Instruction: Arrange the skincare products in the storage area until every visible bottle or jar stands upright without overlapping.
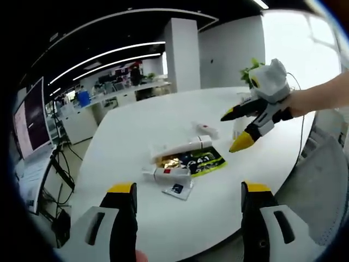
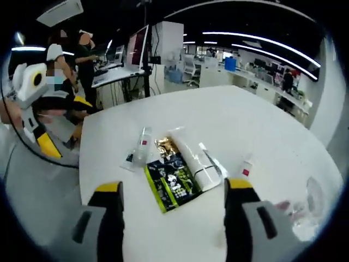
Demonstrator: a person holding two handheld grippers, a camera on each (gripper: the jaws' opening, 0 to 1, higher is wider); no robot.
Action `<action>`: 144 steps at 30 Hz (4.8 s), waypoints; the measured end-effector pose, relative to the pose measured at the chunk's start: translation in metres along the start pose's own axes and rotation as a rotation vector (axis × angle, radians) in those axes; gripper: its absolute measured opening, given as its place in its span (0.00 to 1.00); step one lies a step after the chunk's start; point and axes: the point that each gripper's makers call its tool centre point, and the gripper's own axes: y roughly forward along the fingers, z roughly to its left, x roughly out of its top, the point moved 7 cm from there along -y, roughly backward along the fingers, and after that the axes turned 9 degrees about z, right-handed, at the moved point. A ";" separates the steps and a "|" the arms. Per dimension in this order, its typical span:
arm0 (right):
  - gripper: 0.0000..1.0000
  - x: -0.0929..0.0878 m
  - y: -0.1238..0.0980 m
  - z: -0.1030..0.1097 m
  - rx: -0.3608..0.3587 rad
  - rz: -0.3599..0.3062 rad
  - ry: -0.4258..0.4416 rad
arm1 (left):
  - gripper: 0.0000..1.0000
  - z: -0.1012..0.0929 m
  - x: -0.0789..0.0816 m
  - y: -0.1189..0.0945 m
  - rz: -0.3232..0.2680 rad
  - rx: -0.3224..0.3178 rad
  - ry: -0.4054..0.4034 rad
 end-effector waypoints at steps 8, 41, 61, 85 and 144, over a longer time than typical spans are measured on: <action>0.68 0.015 0.029 -0.017 0.019 0.017 0.003 | 0.76 0.001 -0.001 0.001 0.006 0.008 -0.002; 0.42 0.031 0.133 -0.048 0.068 0.215 -0.021 | 0.76 0.003 -0.005 0.003 0.047 0.024 -0.022; 0.33 0.033 0.129 -0.041 0.040 0.268 -0.048 | 0.76 0.005 -0.006 0.005 0.044 0.028 -0.016; 0.31 0.022 0.071 0.008 0.061 0.109 -0.071 | 0.76 0.003 -0.003 0.001 0.015 0.006 -0.026; 0.32 0.017 -0.058 0.139 -0.243 -0.272 0.214 | 0.72 -0.011 0.047 -0.015 -0.145 -0.560 -0.241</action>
